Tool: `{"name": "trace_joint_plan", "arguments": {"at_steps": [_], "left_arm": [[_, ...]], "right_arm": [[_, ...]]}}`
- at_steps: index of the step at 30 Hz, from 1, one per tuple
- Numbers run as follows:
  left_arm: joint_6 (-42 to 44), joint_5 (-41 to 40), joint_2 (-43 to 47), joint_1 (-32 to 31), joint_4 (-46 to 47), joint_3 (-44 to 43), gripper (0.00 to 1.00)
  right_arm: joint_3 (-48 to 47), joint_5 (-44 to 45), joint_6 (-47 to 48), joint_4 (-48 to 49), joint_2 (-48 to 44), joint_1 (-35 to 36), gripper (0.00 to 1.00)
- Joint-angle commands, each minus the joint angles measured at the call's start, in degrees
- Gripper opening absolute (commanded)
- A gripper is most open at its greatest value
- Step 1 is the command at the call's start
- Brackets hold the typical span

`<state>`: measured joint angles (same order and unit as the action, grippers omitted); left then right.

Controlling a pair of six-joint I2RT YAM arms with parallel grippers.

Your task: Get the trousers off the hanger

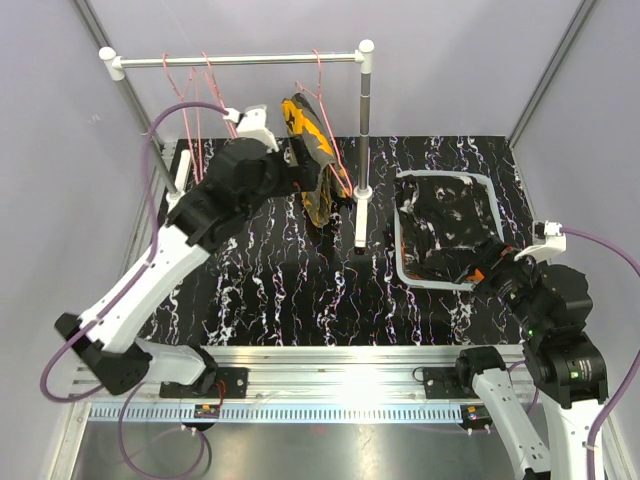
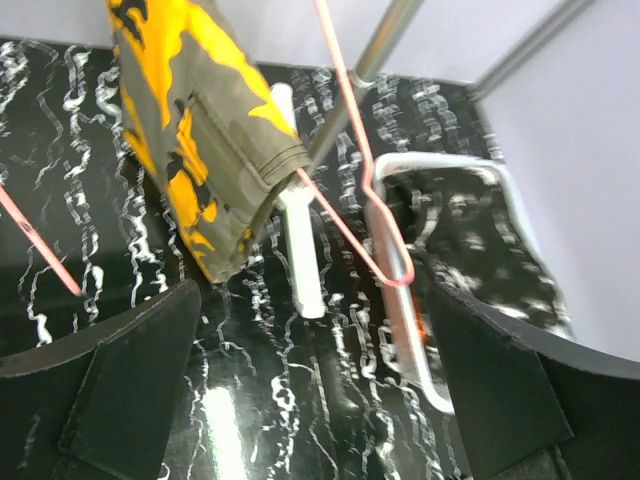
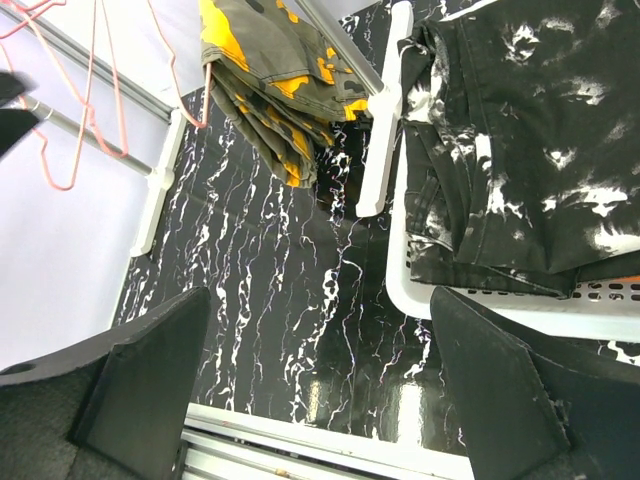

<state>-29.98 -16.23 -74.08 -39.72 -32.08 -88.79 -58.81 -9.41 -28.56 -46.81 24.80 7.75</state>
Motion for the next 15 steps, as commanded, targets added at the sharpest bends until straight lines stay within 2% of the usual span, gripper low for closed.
{"name": "trace_joint_plan", "arguments": {"at_steps": [1,6,15], "left_arm": [[-0.2,-8.8,-4.7,-1.9,1.8,-4.5,0.99],[-0.8,-11.3,-11.6,-3.3,1.5,-9.2,0.99],[0.2,-19.6,-26.8,-4.0,-2.4,-23.2,0.99]], "right_arm": [[0.4,0.1,-0.7,0.0,-0.7,-0.1,0.99],[2.1,-1.4,-0.9,0.8,-1.2,-0.2,0.99],[4.1,-3.8,-1.4,1.7,-2.0,-0.2,1.0]]}}
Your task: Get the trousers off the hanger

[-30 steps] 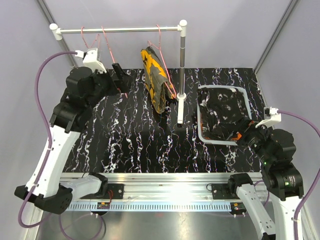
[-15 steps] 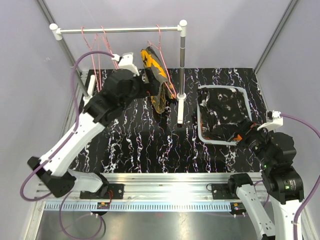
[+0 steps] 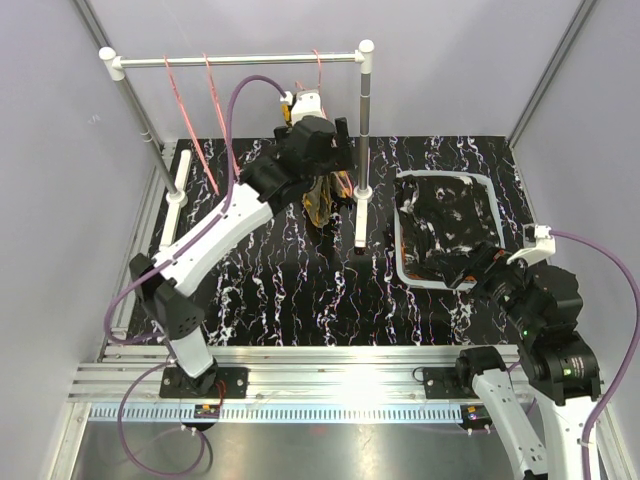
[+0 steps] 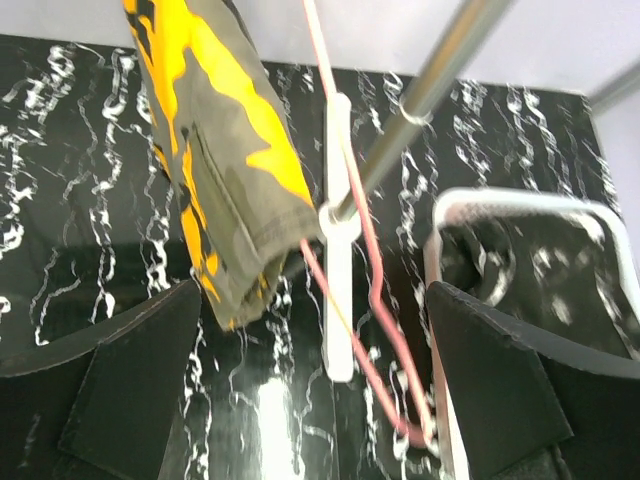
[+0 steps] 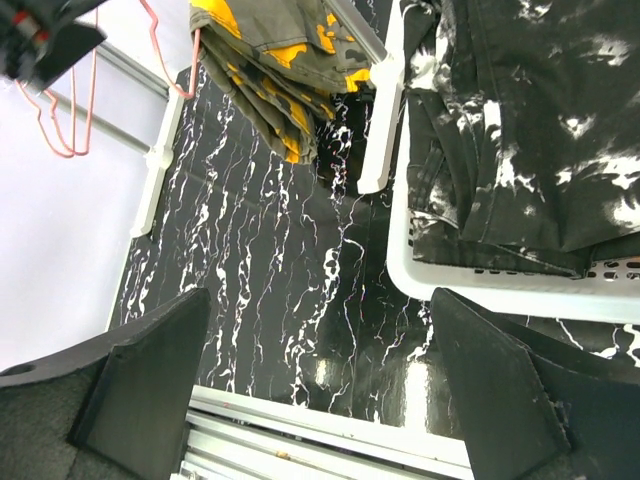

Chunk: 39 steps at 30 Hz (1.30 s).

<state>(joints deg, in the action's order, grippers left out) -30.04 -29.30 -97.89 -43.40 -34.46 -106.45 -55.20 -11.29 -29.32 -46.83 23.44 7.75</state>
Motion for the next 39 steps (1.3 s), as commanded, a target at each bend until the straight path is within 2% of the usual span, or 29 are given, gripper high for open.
{"name": "trace_joint_plan", "arguments": {"at_steps": [1,3,5,7,8,10,11,15,17,18,19,25,30,34,39], "left_arm": [[0.7,-7.7,-4.5,-0.5,-2.5,-7.3,0.99],[1.7,-12.5,-10.3,-0.9,-6.6,-15.1,0.99],[3.1,-16.1,-15.5,-1.2,-12.1,-22.1,0.9],[3.9,-17.5,-17.6,-1.2,-15.1,-24.6,0.81],[5.0,-18.4,-18.0,-1.2,-15.3,-24.9,0.71],[5.6,-19.3,-18.2,-1.2,-15.0,-23.7,0.58],[6.0,-19.9,-18.1,-1.2,-14.8,-23.2,0.46],[6.7,-20.4,-16.6,-1.2,-13.7,-20.7,0.31],[7.2,-20.4,-15.8,-1.1,-13.2,-20.0,0.18],[7.3,-20.4,-15.6,-1.0,-13.2,-19.8,0.07],[7.4,-20.4,-15.2,-1.0,-13.2,-19.8,0.0],[8.2,-18.6,-12.3,-0.5,-11.1,-17.9,0.0],[12.2,-10.1,-5.4,0.7,-2.4,-11.9,0.0],[10.4,-5.6,-2.7,3.2,-0.5,-11.8,0.0],[9.7,-4.0,0.5,4.7,4.4,-10.1,0.0]], "right_arm": [[0.6,-1.9,-0.6,1.7,-0.7,-0.2,0.99],[0.7,-2.3,-0.3,1.5,-0.7,-0.2,1.0],[0.8,-2.4,-0.1,1.4,-0.9,-0.1,1.0],[0.9,-2.3,0.0,1.6,-1.1,-0.1,0.99],[1.0,-2.4,-0.1,1.6,-1.2,-0.2,1.0],[1.3,-2.8,-0.1,1.9,-1.3,-0.2,1.0],[1.6,-2.9,-0.1,2.2,-1.2,-0.2,1.0],[2.3,-3.6,-0.8,3.0,-1.0,-0.2,0.99],[2.5,-3.9,-1.0,3.2,-0.8,-0.1,0.99],[2.5,-4.2,-1.2,3.3,-0.8,-0.2,0.99],[2.6,-4.3,-1.3,3.3,-0.8,-0.2,1.0],[2.6,-4.3,-1.2,3.8,-0.7,-0.1,0.99],[2.9,-4.7,0.1,4.6,-0.3,-0.2,1.0],[3.9,-5.1,0.0,6.6,-0.8,-0.3,1.0],[4.3,-4.9,0.1,6.8,-0.6,-0.2,0.99]]}}
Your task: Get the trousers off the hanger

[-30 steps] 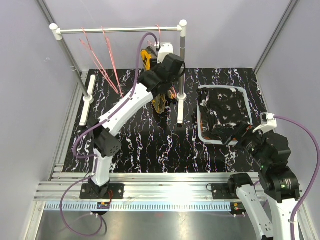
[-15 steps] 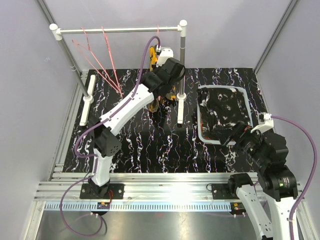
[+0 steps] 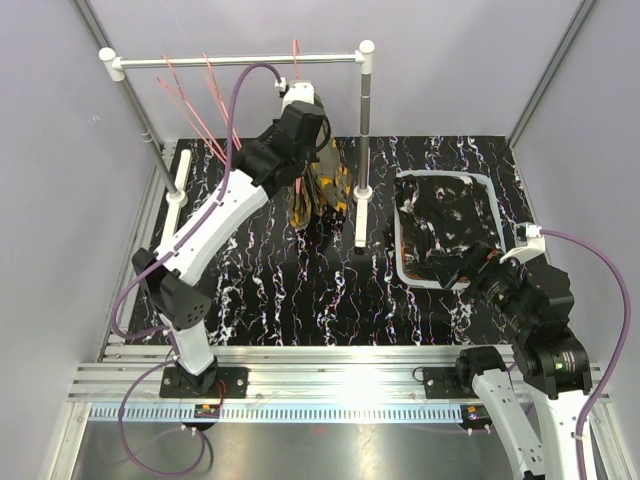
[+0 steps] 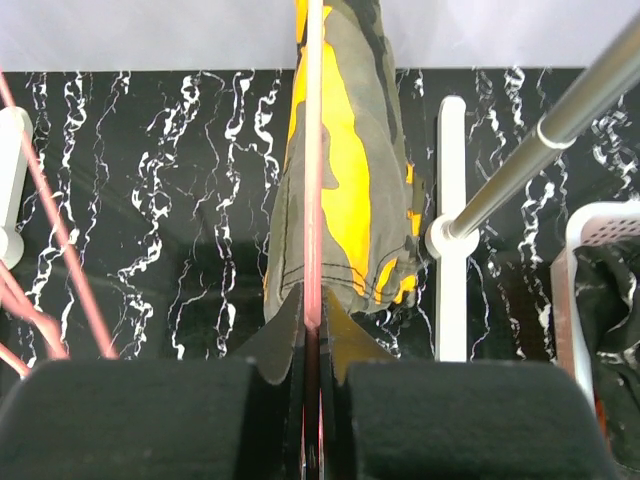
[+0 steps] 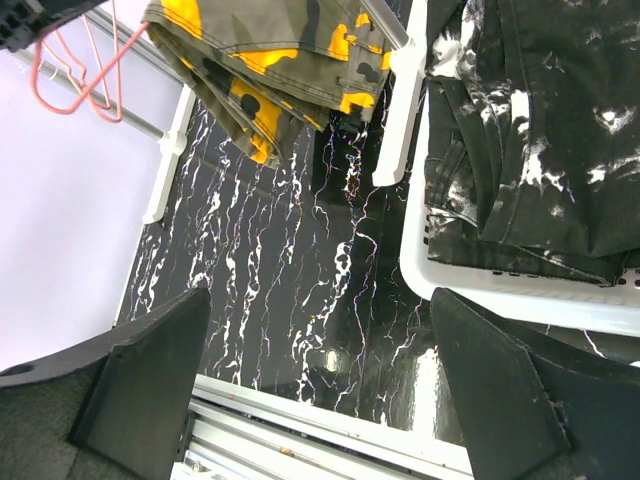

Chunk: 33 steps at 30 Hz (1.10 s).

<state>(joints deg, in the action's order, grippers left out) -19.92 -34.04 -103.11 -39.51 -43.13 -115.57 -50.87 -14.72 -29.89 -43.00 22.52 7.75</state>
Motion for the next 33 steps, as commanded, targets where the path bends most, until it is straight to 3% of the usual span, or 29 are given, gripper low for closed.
{"name": "trace_joint_plan", "arguments": {"at_steps": [1,11,15,22,26,31,33], "left_arm": [[-0.6,0.8,6.2,1.0,13.2,-1.4,0.0],[-0.1,1.1,10.8,1.1,19.0,0.1,0.0],[-0.1,0.8,11.8,1.1,18.6,-0.8,0.0],[-2.4,2.0,15.2,0.8,18.7,1.0,0.0],[-4.3,1.7,17.5,0.0,16.1,2.3,0.0],[-9.6,0.6,21.5,-1.5,11.7,5.1,0.0],[-12.0,1.3,25.2,-2.2,12.3,9.9,0.0]], "right_arm": [[0.0,-1.3,0.8,2.8,0.3,-0.2,0.99],[-2.3,-0.5,4.0,4.0,2.2,-0.2,0.99],[-3.5,-4.5,6.5,6.4,4.8,-0.2,0.99],[-9.8,-12.5,10.7,8.4,19.0,-0.2,0.99],[-17.7,-4.5,14.9,3.4,27.3,1.5,0.99],[-20.2,4.4,18.6,6.7,34.9,16.2,0.99],[-19.4,11.3,20.4,11.3,37.8,21.3,1.0]]}}
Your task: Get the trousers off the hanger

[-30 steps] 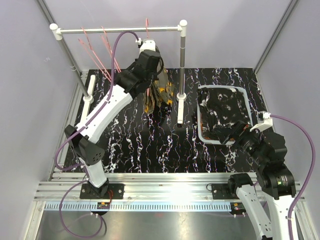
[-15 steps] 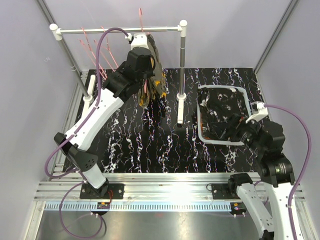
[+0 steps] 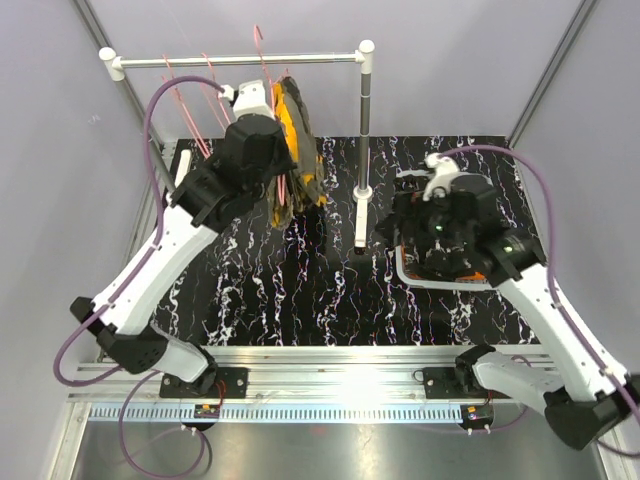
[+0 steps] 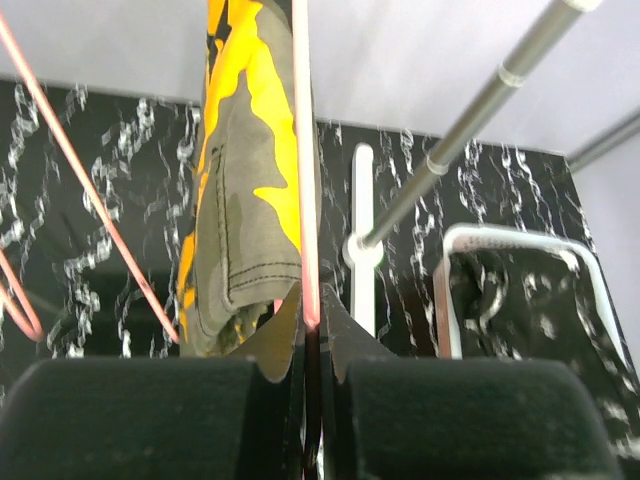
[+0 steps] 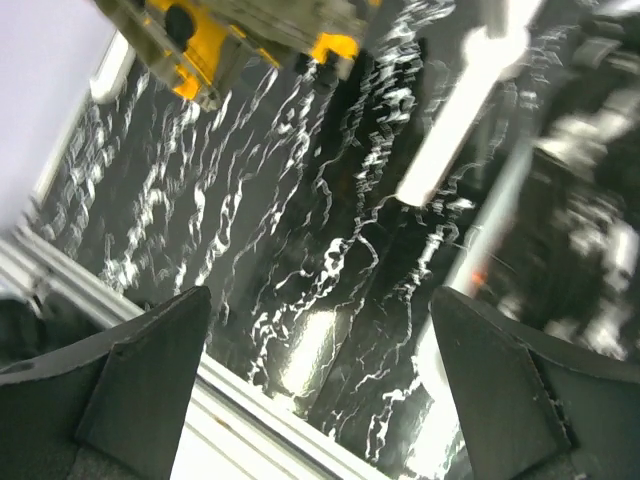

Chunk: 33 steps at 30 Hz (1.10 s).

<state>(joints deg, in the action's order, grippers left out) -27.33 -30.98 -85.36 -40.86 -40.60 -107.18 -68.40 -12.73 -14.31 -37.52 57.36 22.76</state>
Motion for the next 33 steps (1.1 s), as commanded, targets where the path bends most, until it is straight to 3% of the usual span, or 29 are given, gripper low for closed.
{"name": "trace_joint_plan", "arguments": {"at_steps": [1,8,12,15,26,33], "left_arm": [[-5.3,-0.8,9.0,-1.1,10.4,3.3,0.0],[-10.2,2.8,20.0,-3.2,15.7,14.7,0.0],[-13.0,3.9,24.7,-3.8,17.7,19.9,0.0],[-15.0,5.8,26.5,-4.4,19.1,21.7,0.0],[-19.1,8.1,31.0,-6.2,22.4,23.6,0.0],[-20.9,10.4,32.5,-6.5,23.4,24.1,0.0]], "right_arm": [[-0.3,12.2,5.5,8.0,3.7,10.3,0.99],[9.2,30.0,8.9,32.9,8.8,26.9,0.99],[16.0,35.3,10.0,54.5,12.0,32.7,1.0],[20.0,36.7,10.3,65.2,15.3,35.5,0.99],[16.9,46.4,16.6,78.1,30.4,39.8,1.0],[13.3,46.0,18.9,80.0,35.2,39.8,0.99]]}}
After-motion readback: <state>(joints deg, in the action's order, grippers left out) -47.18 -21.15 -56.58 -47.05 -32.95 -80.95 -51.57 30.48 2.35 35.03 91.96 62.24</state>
